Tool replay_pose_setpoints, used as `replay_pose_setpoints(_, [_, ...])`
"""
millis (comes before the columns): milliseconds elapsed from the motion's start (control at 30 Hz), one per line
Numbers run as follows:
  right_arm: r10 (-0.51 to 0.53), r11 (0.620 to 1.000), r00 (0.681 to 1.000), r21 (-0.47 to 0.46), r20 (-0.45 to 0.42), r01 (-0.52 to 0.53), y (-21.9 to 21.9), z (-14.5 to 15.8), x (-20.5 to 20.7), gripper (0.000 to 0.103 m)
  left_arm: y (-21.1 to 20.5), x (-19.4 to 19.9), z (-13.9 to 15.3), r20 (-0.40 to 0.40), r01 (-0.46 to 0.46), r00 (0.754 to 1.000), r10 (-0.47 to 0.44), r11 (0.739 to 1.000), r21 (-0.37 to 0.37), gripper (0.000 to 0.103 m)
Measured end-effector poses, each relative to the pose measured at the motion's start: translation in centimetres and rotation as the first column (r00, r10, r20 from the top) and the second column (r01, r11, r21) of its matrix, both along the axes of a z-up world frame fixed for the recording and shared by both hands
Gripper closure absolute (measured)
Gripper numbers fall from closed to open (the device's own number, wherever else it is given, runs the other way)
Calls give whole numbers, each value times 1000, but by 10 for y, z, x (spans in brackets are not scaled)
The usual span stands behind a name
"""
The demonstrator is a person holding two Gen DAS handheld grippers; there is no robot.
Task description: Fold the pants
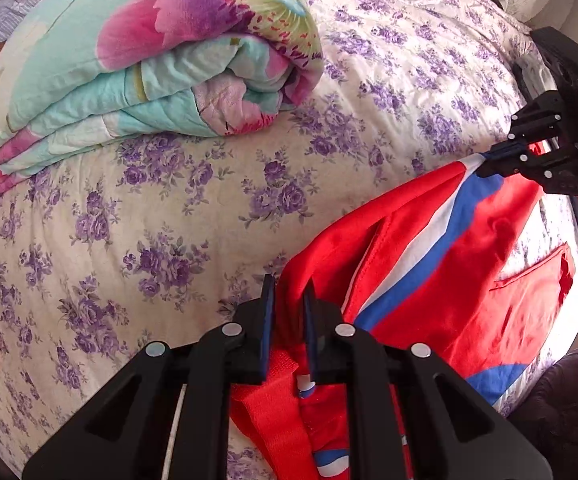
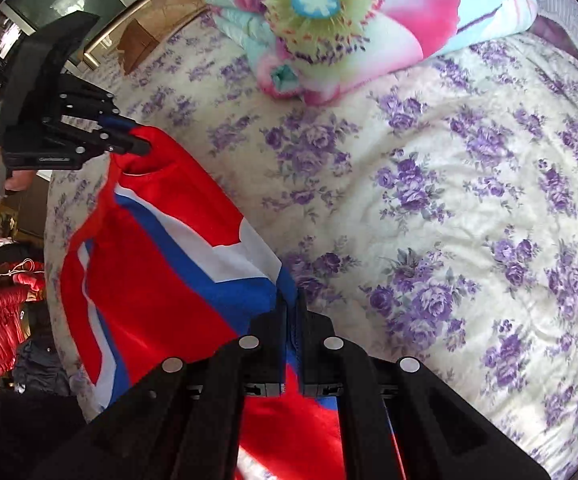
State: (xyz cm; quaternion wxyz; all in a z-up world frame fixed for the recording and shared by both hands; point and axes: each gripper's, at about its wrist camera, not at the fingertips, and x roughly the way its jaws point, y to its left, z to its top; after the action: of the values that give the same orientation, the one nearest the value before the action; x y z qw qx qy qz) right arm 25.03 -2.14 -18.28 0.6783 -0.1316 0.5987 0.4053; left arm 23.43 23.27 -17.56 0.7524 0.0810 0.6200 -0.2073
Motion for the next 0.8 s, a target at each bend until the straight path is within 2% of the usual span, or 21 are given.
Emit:
replay_pose_setpoints(167, [44,998,998,36,54,-46,-7,51,-65,99,12,-49,39,80,-8,997,13,998,-58,91])
replay_pose_setpoints(300, [97,993,993,56,72,-101,3,70,-144,99,22,-108,56,112,-20,993,30,995,-95,91])
replay_pose_setpoints(400, [80,997,994,3,70,-81,18,55,-197,99,21,-151,47,92,-21,995,30,995,-98,91])
replay_pose_setpoints(500, [50,998,998,-34,27,-49,31,22,-228,99,22,-180,19,29,-36,999,39,997,-74,91])
replay_pose_setpoints(633, [-1,999,1000,-49,-13,1,32,-8,-242,99,20,-200,-11,-12,-44,999,44,999,-27,91])
replay_pose_setpoints(800, [-6,999,1000,-53,-12,5,33,-8,-251,99,23,-205,-15,-11,-54,999,54,998,-34,91])
